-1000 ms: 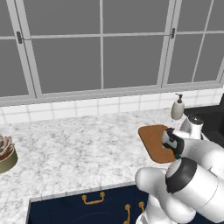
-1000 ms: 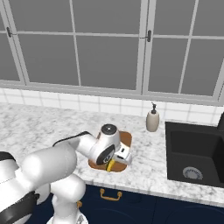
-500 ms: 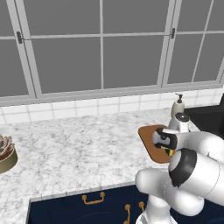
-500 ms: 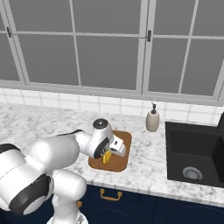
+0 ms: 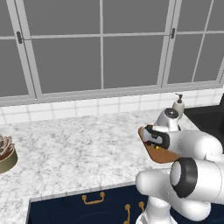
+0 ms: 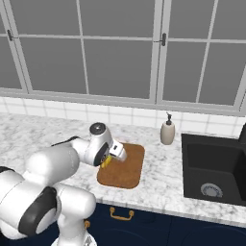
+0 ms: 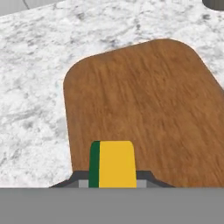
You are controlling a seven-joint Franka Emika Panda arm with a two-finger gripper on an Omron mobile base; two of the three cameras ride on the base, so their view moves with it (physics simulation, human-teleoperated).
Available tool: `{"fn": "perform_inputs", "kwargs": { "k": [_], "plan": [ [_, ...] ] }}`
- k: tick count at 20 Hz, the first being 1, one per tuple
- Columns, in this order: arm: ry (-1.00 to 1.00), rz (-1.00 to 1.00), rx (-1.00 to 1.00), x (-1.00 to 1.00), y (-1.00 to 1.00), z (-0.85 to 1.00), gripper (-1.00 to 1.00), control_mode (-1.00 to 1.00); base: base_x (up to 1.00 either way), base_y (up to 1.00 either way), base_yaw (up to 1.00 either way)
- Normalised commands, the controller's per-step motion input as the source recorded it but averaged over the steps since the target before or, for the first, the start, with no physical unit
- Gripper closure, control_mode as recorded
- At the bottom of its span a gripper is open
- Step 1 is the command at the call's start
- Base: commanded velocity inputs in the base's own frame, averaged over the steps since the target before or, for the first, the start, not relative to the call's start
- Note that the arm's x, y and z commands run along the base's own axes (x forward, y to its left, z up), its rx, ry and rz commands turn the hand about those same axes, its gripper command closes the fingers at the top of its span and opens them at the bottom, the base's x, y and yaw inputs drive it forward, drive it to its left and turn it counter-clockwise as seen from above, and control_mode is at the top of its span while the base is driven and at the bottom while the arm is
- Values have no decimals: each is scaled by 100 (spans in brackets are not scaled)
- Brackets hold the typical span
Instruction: Pick up the sponge from the counter and clean the cutting board by briefly scrubbing or pressing down on the cutting board. Once finished, release the sponge.
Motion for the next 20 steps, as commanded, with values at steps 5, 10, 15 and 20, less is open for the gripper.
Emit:
{"fn": "perform_inputs", "kwargs": {
  "k": [5, 10, 15, 20],
  "plan": [
    [-6, 0, 7, -1, 43, 31, 100, -100, 0, 0, 0],
    [3, 0, 8, 0, 58, 32, 100, -100, 0, 0, 0],
    [4, 0, 1, -2, 69, 1, 100, -100, 0, 0, 0],
    [0, 0, 0, 0, 65, 0, 100, -100, 0, 0, 0]
  ]
}}
